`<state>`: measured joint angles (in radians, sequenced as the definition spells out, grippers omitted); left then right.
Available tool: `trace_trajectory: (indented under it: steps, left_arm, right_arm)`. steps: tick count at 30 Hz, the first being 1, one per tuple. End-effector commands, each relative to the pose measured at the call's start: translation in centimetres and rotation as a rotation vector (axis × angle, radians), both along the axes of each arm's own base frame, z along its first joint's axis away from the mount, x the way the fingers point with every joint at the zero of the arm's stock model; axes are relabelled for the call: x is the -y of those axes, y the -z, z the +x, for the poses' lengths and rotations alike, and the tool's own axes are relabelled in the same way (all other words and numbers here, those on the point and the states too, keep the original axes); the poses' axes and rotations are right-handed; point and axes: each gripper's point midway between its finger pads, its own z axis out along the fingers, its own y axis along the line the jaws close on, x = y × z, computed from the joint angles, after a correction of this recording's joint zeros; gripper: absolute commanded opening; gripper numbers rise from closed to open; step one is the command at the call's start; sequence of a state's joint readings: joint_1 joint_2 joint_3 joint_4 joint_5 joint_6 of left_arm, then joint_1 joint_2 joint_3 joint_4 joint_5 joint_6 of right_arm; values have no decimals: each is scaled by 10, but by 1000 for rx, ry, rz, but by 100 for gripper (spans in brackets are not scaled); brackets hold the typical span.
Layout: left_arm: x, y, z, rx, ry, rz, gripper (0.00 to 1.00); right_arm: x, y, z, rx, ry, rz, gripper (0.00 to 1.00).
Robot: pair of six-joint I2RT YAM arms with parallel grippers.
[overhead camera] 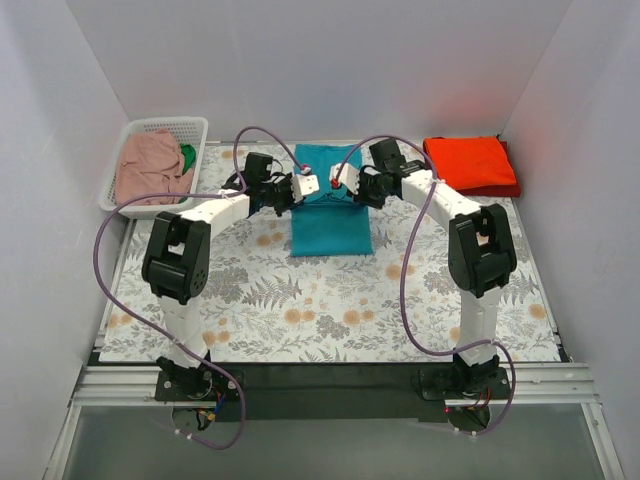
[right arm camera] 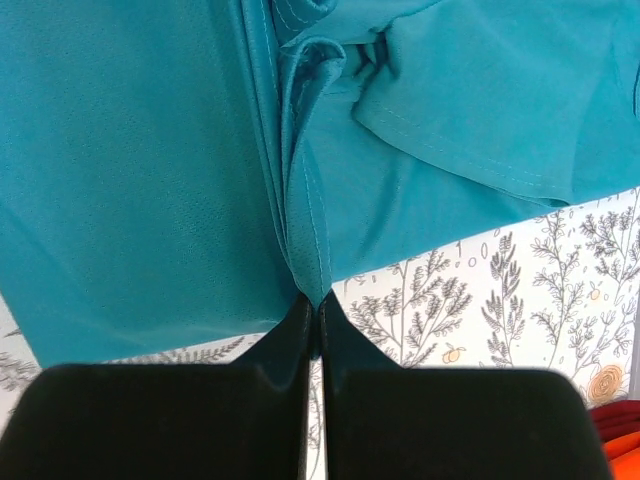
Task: Fold and stack the t-shirts
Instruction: Fold the tshirt
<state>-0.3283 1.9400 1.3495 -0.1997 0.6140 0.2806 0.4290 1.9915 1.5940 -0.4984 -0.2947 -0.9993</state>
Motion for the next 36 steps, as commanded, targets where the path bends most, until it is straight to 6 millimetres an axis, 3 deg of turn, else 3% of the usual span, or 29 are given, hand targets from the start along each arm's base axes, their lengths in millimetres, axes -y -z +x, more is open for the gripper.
trace_trajectory:
  steps: [1,8,10,11,12,15,16,18,19,20,22,23,24,25,26,27,29,34,36]
  left_arm:
    - [-4,-9,28,77,-22,9,0]
    - [-5,-1,65,166,-88,7,0]
    - [-6,4,70,157,-107,4,0]
    - [-5,-1,77,185,-119,-12,7]
    - [-5,-3,81,188,-137,-22,25]
    - [-11,-14,92,193,-220,-49,43]
    - [-15,-15,90,184,-238,-55,47]
    - [-20,-38,86,185,-281,-100,48]
    - [-26,-33,78,159,-294,-102,49]
    - [-28,-55,70,176,-294,-128,49]
    - [-30,-58,51,135,-288,-147,47]
    - [-32,-44,30,75,-275,-136,46]
    - [-28,-58,14,72,-232,-166,45]
    - [-26,-58,1,42,-211,-180,44]
    - [-28,-38,-22,-42,-195,-164,42]
    - [-24,-43,-35,-59,-160,-183,41]
    - [-22,-22,-61,-131,-141,-165,40]
    - [-15,4,-94,-166,-88,-118,42]
    - [-14,14,-101,-162,-68,-92,44]
  right_arm:
    - [1,-10,23,43,-1,5,1]
    - [7,14,48,25,44,-13,1]
    - [7,12,59,41,66,-2,1]
    - [9,16,63,37,100,-7,1]
    - [11,15,67,46,119,-8,19]
    - [17,-5,83,101,190,16,56]
    - [19,-13,86,115,201,31,58]
    - [24,-37,87,142,222,68,61]
    - [26,-44,85,145,230,78,61]
    - [28,-64,81,169,231,99,61]
    - [32,-61,62,137,223,100,59]
    - [30,-73,51,133,205,129,57]
    - [31,-63,35,78,199,125,51]
    - [30,-69,23,61,189,142,49]
    - [26,-65,11,22,164,163,44]
    - [27,-49,-8,-46,156,148,42]
    - [19,-43,-29,-87,119,152,36]
    - [8,4,-82,-191,40,82,35]
    - [8,16,-87,-189,30,50,38]
